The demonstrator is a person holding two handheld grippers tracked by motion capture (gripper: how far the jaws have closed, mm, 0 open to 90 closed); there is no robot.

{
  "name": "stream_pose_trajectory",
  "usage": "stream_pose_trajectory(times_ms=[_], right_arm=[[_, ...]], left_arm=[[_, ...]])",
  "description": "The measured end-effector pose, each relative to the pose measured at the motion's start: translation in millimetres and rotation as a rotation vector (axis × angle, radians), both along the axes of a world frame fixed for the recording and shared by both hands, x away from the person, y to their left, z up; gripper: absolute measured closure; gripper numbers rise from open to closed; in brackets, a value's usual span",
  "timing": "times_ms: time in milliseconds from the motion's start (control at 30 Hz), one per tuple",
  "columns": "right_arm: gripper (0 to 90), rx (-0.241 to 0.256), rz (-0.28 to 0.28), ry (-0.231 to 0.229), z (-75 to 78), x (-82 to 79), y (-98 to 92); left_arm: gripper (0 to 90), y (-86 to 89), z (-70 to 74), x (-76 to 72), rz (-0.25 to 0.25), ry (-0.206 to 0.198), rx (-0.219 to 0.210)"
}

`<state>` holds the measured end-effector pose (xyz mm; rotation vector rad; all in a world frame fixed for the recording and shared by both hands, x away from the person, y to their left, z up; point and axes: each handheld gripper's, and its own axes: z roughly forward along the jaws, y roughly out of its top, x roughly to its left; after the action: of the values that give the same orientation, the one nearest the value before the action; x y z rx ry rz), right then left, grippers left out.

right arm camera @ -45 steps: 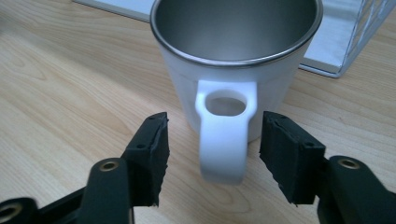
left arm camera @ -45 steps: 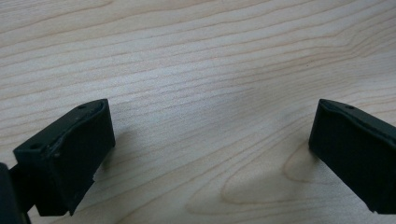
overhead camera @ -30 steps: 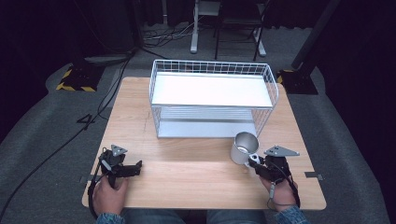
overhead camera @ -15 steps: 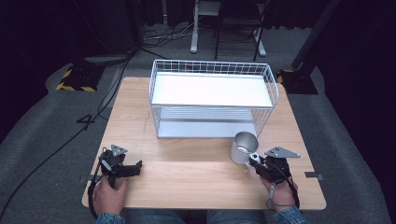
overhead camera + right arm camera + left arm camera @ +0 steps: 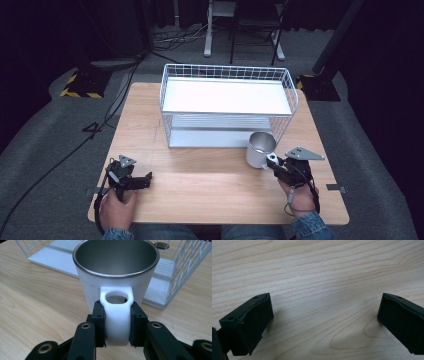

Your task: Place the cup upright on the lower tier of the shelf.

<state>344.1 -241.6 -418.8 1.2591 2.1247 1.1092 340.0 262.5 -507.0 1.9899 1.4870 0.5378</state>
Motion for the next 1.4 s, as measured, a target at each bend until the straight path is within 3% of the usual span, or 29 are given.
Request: stream_pose_trajectory(times_ms=[700, 1067, 1400], right_arm=[[71.3, 0.038, -0.067, -0.043, 18.1, 52.3, 8.6], [71.3, 0.062, -0.119, -0.078, 12.6, 80.6, 6.5], [71.2, 0.038, -0.156, -0.091, 0.9, 95.0, 12.2]], left_arm=[[0.5, 0.0, 0.0, 0.0, 0.0, 0.0, 0.0], [0.5, 0.0, 0.0, 0.0, 0.0, 0.0, 0.0], [0.5, 0.0, 0.0, 0.0, 0.0, 0.0, 0.0]])
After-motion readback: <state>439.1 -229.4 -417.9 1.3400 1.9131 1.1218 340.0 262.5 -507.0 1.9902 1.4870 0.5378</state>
